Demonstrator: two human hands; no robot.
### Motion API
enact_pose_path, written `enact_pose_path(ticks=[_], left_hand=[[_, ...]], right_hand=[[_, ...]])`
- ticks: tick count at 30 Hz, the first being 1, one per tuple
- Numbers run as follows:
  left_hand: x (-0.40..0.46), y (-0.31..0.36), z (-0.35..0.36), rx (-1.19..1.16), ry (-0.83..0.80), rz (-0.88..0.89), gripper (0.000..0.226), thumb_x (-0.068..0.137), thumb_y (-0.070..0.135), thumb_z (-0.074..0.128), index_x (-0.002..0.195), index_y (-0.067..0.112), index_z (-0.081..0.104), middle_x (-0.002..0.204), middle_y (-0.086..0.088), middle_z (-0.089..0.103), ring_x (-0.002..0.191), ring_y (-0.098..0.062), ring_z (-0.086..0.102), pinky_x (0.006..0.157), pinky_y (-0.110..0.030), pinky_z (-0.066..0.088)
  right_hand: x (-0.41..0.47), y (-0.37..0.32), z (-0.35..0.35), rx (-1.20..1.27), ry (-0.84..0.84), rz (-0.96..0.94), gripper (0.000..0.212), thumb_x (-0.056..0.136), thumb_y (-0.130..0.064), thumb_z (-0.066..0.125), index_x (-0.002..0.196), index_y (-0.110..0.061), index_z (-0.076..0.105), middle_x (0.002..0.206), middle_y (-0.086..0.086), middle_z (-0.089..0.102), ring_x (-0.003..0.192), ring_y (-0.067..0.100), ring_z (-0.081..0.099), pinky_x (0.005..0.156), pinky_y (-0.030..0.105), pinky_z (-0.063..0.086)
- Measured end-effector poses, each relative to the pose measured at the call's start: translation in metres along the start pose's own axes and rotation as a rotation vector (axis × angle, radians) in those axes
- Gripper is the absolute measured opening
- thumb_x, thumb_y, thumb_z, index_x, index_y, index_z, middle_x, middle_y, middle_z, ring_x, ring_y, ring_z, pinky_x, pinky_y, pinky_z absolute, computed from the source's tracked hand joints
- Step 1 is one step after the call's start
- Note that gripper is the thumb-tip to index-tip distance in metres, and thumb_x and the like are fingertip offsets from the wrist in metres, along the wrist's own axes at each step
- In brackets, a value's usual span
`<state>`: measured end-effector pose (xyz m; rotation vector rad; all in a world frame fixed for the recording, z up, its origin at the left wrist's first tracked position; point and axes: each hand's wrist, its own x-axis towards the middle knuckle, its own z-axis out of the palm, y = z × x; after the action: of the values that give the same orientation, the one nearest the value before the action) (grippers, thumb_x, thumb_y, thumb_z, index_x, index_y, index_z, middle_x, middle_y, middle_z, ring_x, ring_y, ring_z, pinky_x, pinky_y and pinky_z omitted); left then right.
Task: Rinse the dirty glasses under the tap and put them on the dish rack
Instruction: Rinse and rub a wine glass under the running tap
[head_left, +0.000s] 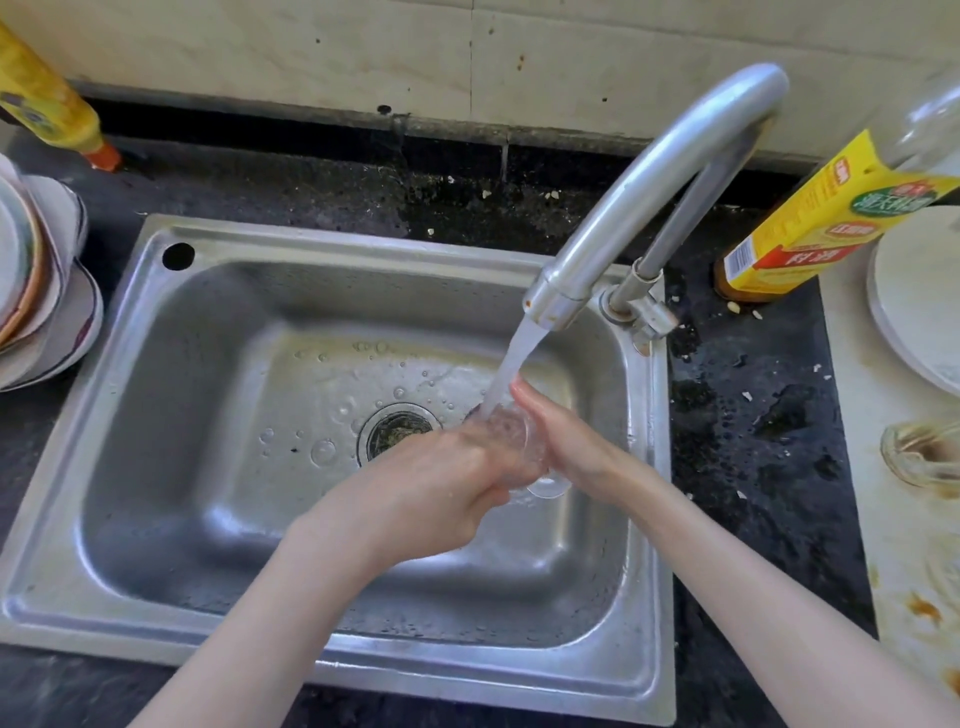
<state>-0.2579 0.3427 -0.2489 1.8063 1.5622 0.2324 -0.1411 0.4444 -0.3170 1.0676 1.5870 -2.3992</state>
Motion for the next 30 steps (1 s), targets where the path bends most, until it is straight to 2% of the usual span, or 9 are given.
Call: enact_pose_path(ticks=[5,10,14,16,19,24,26,28,30], left_hand=[[0.001,0.001,-0.006,0.021,0.018,-0.129,0.018,0.092,0.027,0.052,0.104,0.034,0.062,0.101,0.006,0.064,0.096,-0.02,0.057,0.079,-0.034,0.045],[0.006,-0.003,-0.004,-0.28,0.267,-0.198,0.027,0.082,0.021,0.068,0.064,0.037,0.055,0.067,0.024,0.059,0.072,0.006,0.056,0.069,-0.017,0.044],[0.001,-0.009,-0.004,-0.374,0.119,-0.136,0.018,0.085,0.007,0.064,0.089,0.024,0.069,0.085,0.027,0.061,0.083,0.013,0.056,0.076,-0.004,0.038],[-0.001,-0.01,-0.006,-0.325,0.055,-0.118,0.017,0.085,0.01,0.065,0.092,0.024,0.072,0.087,0.021,0.066,0.085,0.006,0.058,0.079,-0.01,0.041],[0.001,-0.006,-0.01,-0.34,0.196,-0.155,0.022,0.079,0.012,0.072,0.065,0.028,0.065,0.066,0.018,0.063,0.071,0.0,0.056,0.064,-0.013,0.038],[0.005,-0.006,-0.001,-0.328,0.397,-0.198,0.022,0.077,0.014,0.073,0.067,0.018,0.054,0.065,0.013,0.052,0.069,0.005,0.05,0.064,-0.008,0.036],[0.005,-0.005,-0.002,-0.318,0.277,-0.132,0.011,0.077,0.023,0.07,0.073,0.024,0.06,0.073,0.018,0.057,0.075,0.005,0.053,0.069,-0.01,0.04],[0.003,-0.003,-0.004,-0.32,0.102,-0.057,0.015,0.079,0.018,0.069,0.086,0.031,0.068,0.08,0.026,0.059,0.08,0.006,0.058,0.076,-0.012,0.044],[0.002,-0.003,-0.004,-0.296,0.075,-0.072,0.019,0.079,0.013,0.071,0.087,0.031,0.072,0.08,0.025,0.062,0.08,0.005,0.059,0.077,-0.016,0.046]], right_hand=[[-0.005,-0.003,-0.005,-0.014,-0.118,-0.009,0.079,0.081,-0.073,0.028,0.089,0.0,0.059,0.072,0.012,0.052,0.063,0.023,0.041,0.058,0.033,0.024],[-0.017,0.005,0.0,-0.049,0.041,-0.246,0.059,0.085,-0.055,0.041,0.104,0.0,0.05,0.057,-0.013,0.05,0.051,0.0,0.043,0.05,0.016,0.032],[-0.02,-0.007,0.001,-0.085,0.162,-0.209,0.047,0.084,-0.059,0.043,0.083,-0.014,0.058,0.053,-0.005,0.046,0.041,0.001,0.037,0.04,0.013,0.025],[-0.02,-0.011,-0.001,-0.116,0.038,-0.077,0.061,0.087,-0.069,0.028,0.062,-0.026,0.062,0.045,0.002,0.041,0.038,0.009,0.027,0.04,0.02,0.015],[-0.016,-0.012,-0.002,-0.117,-0.092,-0.005,0.073,0.083,-0.073,0.013,0.05,-0.023,0.056,0.04,-0.001,0.038,0.038,0.011,0.017,0.044,0.029,0.006],[-0.013,0.003,0.008,-0.186,0.235,-0.215,0.068,0.083,-0.068,0.033,0.099,-0.006,0.054,0.086,0.002,0.056,0.076,0.006,0.055,0.069,0.03,0.044],[-0.013,0.005,0.011,-0.121,0.202,-0.185,0.085,0.077,-0.078,0.036,0.101,0.002,0.054,0.092,0.02,0.056,0.081,0.026,0.053,0.071,0.048,0.042],[-0.013,0.0,0.009,-0.066,0.082,-0.089,0.092,0.077,-0.082,0.033,0.097,0.004,0.056,0.085,0.028,0.058,0.076,0.028,0.049,0.067,0.041,0.033],[-0.013,-0.008,0.006,-0.055,-0.016,0.0,0.08,0.086,-0.073,0.022,0.097,-0.002,0.059,0.067,0.007,0.065,0.059,0.02,0.056,0.057,0.027,0.04]])
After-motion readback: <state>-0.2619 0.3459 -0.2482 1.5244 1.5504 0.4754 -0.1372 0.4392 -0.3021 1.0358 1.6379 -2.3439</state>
